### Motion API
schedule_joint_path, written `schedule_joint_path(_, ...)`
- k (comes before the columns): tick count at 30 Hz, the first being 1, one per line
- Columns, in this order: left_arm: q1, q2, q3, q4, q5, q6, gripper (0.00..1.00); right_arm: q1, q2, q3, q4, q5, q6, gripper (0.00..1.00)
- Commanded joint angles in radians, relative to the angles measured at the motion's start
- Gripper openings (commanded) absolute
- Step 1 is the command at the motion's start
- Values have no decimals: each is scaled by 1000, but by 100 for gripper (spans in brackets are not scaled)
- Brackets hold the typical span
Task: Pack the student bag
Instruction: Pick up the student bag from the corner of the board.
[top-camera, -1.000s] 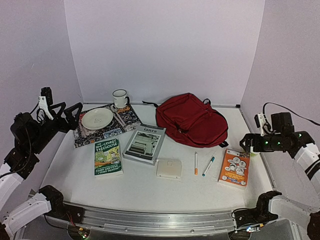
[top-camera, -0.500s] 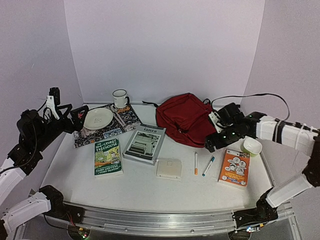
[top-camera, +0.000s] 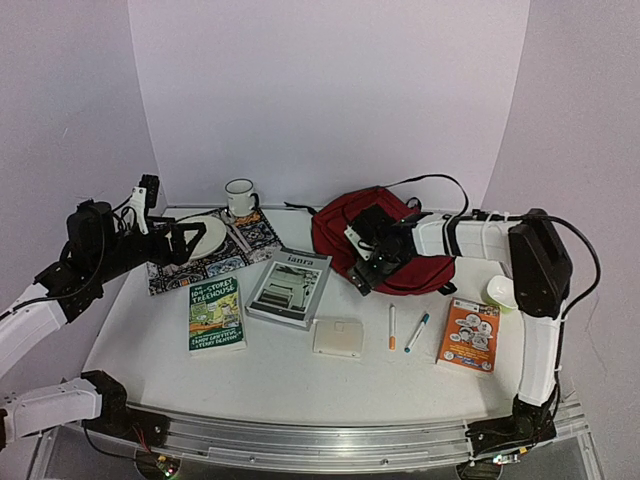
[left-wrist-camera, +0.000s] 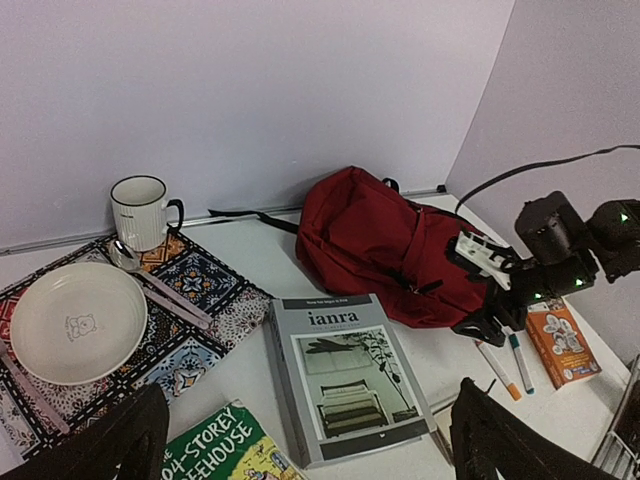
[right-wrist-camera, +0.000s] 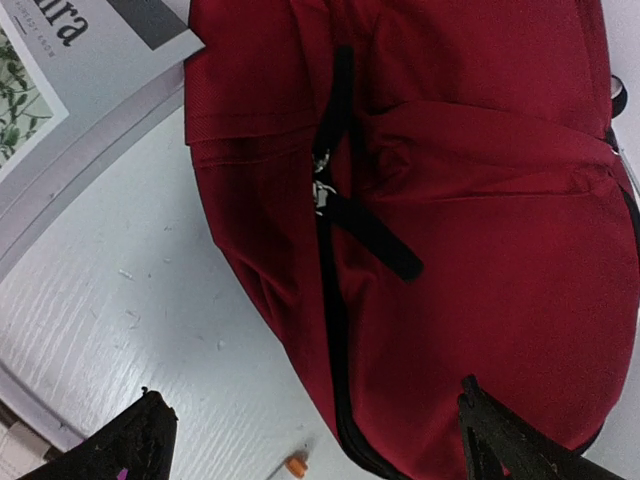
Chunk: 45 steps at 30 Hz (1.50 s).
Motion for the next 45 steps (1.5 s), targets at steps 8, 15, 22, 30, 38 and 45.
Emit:
schedule_joint_path(8, 22, 21, 48, -27, 63, 45, 99, -6, 222, 168, -56, 33, -16, 98)
schedule_joint_path(15, 27, 21, 43, -28, 102, 43, 99, -53, 278, 192, -55, 13, 6, 74)
schedule_joint_path(22, 28, 30, 45, -29, 122, 35, 99, -59, 229, 217, -59, -11, -7, 27)
schedule_joint_path(30, 28, 72, 72, -50, 79, -7, 99, -59, 51, 271, -88, 22, -24, 0)
schedule_joint_path(38, 25, 132, 104, -56, 135, -61, 99, -58, -122, 324, -100, -65, 5, 0)
schedule_joint_path(45, 19, 186, 137, -52, 194, -94, 99, -58, -244, 363, -113, -196, 74, 0)
